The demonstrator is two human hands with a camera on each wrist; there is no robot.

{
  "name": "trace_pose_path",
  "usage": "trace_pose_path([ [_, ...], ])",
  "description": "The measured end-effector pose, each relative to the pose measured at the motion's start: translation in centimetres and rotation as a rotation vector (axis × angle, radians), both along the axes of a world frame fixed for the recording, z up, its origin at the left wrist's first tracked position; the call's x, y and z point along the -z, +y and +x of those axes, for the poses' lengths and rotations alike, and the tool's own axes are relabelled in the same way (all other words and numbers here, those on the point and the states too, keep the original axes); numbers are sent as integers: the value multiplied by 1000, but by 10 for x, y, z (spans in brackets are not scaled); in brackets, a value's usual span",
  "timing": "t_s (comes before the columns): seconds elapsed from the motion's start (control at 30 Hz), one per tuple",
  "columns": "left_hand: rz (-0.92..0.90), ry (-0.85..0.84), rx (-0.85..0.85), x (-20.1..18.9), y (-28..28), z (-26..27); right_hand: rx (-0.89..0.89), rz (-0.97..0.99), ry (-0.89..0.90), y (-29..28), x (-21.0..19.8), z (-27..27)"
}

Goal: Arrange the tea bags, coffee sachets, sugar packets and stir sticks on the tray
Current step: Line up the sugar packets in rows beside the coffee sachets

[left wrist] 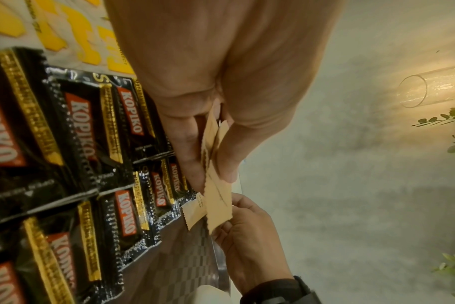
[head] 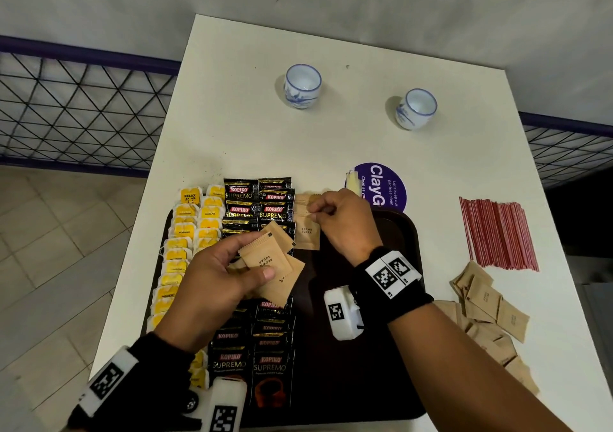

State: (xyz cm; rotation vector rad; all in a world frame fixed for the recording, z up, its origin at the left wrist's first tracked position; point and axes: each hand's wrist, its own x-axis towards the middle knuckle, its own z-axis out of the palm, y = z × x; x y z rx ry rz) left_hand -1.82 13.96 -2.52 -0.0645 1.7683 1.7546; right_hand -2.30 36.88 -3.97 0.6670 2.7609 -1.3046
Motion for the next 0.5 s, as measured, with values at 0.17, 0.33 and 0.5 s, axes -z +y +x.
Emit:
trace_pose_path([
  [0.17, 0, -1, -9, -1, 1, 0, 20, 34, 21, 0, -2, 3],
  [0.33, 9, 9, -18, -5, 6, -1, 66, -80, 52, -3, -20, 23],
  [0.5, 20, 20, -19, -8, 15, -1, -66, -379, -135, -14, -37, 44],
])
